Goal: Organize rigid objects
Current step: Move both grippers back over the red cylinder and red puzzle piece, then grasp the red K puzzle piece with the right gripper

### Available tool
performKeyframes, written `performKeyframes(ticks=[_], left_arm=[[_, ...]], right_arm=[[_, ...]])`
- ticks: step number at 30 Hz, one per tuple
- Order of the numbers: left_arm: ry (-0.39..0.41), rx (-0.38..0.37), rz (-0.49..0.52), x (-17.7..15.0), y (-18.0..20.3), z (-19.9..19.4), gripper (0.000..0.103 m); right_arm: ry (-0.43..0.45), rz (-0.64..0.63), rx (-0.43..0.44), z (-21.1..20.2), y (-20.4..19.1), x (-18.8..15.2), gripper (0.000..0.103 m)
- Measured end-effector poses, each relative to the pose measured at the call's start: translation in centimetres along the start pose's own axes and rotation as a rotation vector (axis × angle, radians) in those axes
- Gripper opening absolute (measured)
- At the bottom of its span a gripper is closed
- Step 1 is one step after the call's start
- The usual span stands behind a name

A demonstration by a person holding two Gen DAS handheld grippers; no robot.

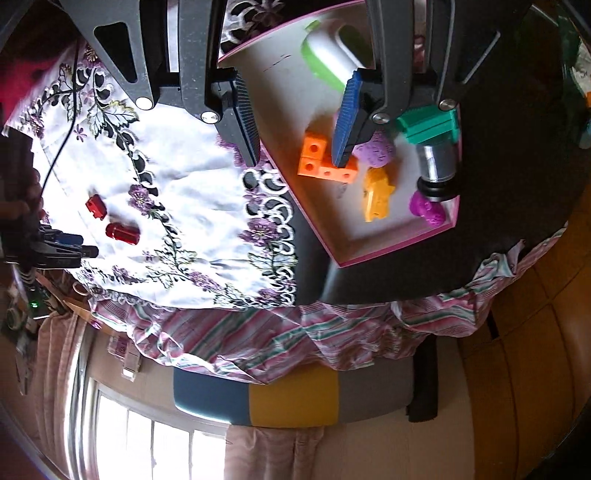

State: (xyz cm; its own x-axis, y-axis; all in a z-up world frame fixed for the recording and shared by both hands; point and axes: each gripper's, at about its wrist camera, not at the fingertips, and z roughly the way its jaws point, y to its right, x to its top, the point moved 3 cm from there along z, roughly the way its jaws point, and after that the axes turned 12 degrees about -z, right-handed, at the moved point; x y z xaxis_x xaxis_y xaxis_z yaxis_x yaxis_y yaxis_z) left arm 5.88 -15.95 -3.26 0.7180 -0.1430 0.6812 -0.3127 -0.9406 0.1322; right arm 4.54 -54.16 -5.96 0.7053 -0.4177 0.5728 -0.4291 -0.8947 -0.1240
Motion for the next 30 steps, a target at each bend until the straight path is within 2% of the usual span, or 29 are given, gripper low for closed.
performKeyframes(ticks=[7, 10, 16, 23, 27, 29, 30], left_arm=[[-0.024, -0.039, 0.018, 0.3, 2.0, 0.8, 0.043], [-0.031, -0.055, 0.03, 0.5, 2.9, 1.0, 0.043], [-0.053, -0.087, 0.047, 0.7, 4.6, 1.6, 0.044], [-0.073, -0.115, 0.069, 0.9, 6.6, 2.2, 0.045], [-0.085, -0.129, 0.082, 1.2, 7.8, 2.6, 0.05], [-0.089, -0.136, 0.087, 1.4, 8.4, 2.8, 0.053], [-0.091, -0.14, 0.091, 1.6, 8.8, 3.0, 0.053]], right_arm=[[-0.071, -0.027, -0.051, 2.6, 1.3, -1.4, 0.045], [-0.116, -0.037, -0.041, 3.2, 1.5, -2.1, 0.045], [-0.148, -0.068, -0.056, 3.7, 1.6, -2.5, 0.045], [-0.183, -0.157, -0.106, 4.4, 0.8, -2.8, 0.045], [-0.212, -0.225, -0.147, 5.1, 0.0, -3.3, 0.045], [-0.225, -0.26, -0.17, 5.3, -0.3, -3.6, 0.032], [-0.218, -0.262, -0.178, 5.1, -0.3, -3.5, 0.032]])
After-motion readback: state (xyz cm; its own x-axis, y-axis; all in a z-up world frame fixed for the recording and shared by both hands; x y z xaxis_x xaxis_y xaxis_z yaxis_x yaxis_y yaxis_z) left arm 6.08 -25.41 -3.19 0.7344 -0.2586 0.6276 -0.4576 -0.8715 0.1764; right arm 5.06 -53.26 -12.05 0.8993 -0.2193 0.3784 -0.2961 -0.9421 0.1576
